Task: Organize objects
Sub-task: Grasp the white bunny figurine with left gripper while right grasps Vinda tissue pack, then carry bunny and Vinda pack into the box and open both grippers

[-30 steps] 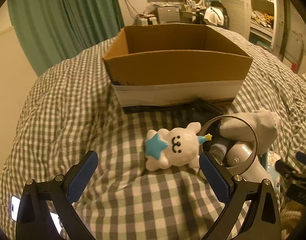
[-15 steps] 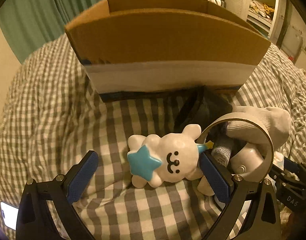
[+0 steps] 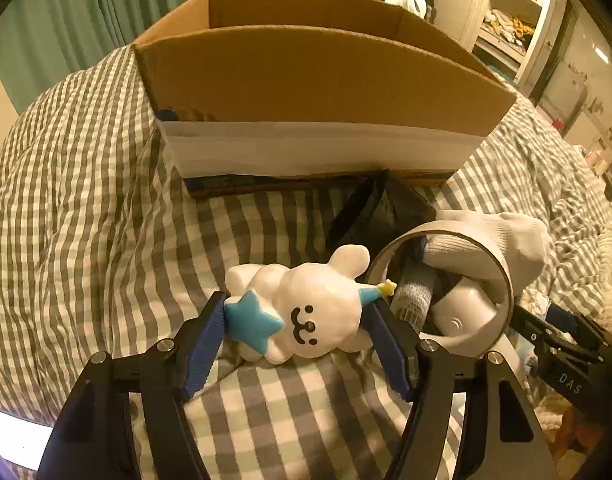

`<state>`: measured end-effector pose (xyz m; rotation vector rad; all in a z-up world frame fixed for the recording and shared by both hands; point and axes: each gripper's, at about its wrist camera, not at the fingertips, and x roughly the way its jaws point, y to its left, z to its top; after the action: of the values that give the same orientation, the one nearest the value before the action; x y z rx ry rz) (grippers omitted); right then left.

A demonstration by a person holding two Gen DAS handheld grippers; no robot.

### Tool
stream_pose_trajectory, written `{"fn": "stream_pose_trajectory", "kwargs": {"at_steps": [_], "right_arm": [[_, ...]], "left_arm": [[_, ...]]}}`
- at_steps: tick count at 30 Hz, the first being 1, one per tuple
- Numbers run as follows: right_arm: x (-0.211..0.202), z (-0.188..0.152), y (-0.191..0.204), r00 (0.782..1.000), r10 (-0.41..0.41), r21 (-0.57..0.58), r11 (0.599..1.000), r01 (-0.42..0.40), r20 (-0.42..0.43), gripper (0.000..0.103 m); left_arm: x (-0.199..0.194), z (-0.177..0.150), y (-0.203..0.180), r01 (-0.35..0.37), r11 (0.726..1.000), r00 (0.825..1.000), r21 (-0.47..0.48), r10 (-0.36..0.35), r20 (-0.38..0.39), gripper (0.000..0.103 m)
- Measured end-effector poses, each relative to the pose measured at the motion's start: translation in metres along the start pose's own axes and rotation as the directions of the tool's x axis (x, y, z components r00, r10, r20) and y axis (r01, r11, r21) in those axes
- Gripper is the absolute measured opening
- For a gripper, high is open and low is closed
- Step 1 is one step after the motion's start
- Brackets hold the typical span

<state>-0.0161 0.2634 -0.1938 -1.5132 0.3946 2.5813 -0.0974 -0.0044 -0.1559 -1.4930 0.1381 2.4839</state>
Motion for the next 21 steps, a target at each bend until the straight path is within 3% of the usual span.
{"fn": "stream_pose_trajectory", "kwargs": {"at_steps": [10, 21], "right_arm": [[-0.039, 0.001, 0.026, 0.996, -0.009, -0.040, 0.999, 0.013, 0.086, 0.060], [-0.078, 0.011, 0.051, 0.982, 0.025, -0.094, 0.996, -0.008, 0.188, 0.059]], "left_arm": [[-0.049, -0.018, 0.001, 0.019, 1.000, 0.999, -0.022, -0.017, 0.047, 0.071], [-0.098, -0.026, -0.019, 0.065, 0.998, 0.989, 0.018, -0.067, 0.132, 0.071]]}}
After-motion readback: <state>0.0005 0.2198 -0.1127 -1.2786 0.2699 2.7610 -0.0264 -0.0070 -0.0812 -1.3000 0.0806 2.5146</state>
